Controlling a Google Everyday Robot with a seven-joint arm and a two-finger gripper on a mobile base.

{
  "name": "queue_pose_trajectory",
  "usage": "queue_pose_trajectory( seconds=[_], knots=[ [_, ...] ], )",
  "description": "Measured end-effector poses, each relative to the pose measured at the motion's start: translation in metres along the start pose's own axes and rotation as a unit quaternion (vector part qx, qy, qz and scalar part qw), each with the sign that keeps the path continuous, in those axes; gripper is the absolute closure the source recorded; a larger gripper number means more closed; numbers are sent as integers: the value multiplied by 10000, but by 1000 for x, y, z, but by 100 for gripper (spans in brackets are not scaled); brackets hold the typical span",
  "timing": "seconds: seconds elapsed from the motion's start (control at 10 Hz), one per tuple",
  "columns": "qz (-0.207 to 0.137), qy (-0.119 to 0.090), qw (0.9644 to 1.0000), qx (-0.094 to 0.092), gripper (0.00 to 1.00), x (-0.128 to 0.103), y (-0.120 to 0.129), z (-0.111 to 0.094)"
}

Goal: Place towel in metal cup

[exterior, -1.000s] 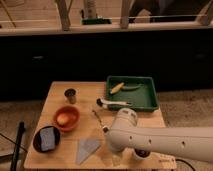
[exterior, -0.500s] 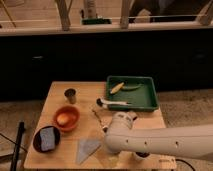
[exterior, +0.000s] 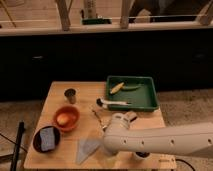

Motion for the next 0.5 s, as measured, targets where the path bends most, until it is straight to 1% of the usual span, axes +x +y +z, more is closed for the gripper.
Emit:
queue_pose_trajectory(
  seconds=[0.3, 0.5],
  knots=[
    [-321, -132, 9993, -165, 20, -13, -6, 11],
    [-472, -190, 9984, -262, 20, -20, -10, 20]
  ],
)
